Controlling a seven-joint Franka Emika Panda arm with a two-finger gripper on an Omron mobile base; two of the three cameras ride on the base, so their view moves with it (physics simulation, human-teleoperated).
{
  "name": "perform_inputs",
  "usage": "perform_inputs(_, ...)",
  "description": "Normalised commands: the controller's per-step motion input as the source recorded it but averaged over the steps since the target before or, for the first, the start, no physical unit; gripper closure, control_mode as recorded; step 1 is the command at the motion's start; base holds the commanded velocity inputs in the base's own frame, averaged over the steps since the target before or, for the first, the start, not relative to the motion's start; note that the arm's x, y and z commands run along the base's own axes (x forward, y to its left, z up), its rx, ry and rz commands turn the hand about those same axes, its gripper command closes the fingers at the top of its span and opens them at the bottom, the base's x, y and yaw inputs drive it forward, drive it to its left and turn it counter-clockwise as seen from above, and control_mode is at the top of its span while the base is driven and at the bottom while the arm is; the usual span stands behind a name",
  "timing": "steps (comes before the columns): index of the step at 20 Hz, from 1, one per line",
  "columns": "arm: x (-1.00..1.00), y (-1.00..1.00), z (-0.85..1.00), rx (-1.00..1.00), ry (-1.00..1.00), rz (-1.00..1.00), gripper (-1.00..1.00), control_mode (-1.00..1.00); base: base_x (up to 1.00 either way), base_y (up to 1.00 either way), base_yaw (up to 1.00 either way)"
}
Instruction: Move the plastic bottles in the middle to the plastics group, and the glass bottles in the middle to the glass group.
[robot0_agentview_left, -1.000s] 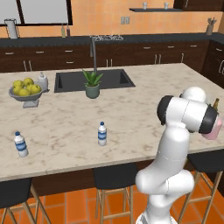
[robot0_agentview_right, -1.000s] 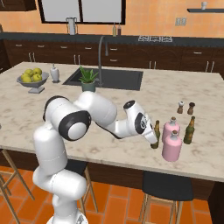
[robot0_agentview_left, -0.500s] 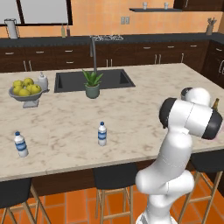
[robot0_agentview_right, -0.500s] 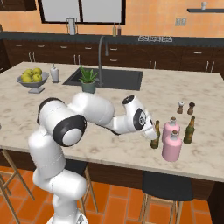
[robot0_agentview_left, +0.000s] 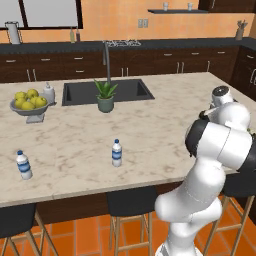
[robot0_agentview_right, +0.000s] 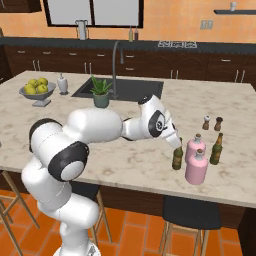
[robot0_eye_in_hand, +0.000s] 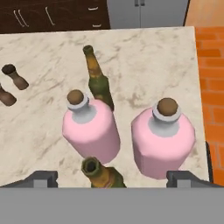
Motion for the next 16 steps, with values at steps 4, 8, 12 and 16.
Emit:
perform_inputs(4,-0.24,0.29,0.24,0.0,0.0,0.05,-1.0,-1.0,0.0,0.0,0.0)
perform_inputs(8,-0.48,0.4,0.09,0.01,0.03,0.19,-1.0,-1.0,0.0,0.0,0.0)
perform_inputs(12,-0.34,0.95,0.16,0.0,0.17,0.46,-1.0,-1.0,0.0,0.0,0.0)
perform_inputs(16,-0.22,1.0,0.05,0.0,0.23,0.68,-1.0,-1.0,0.0,0.0,0.0)
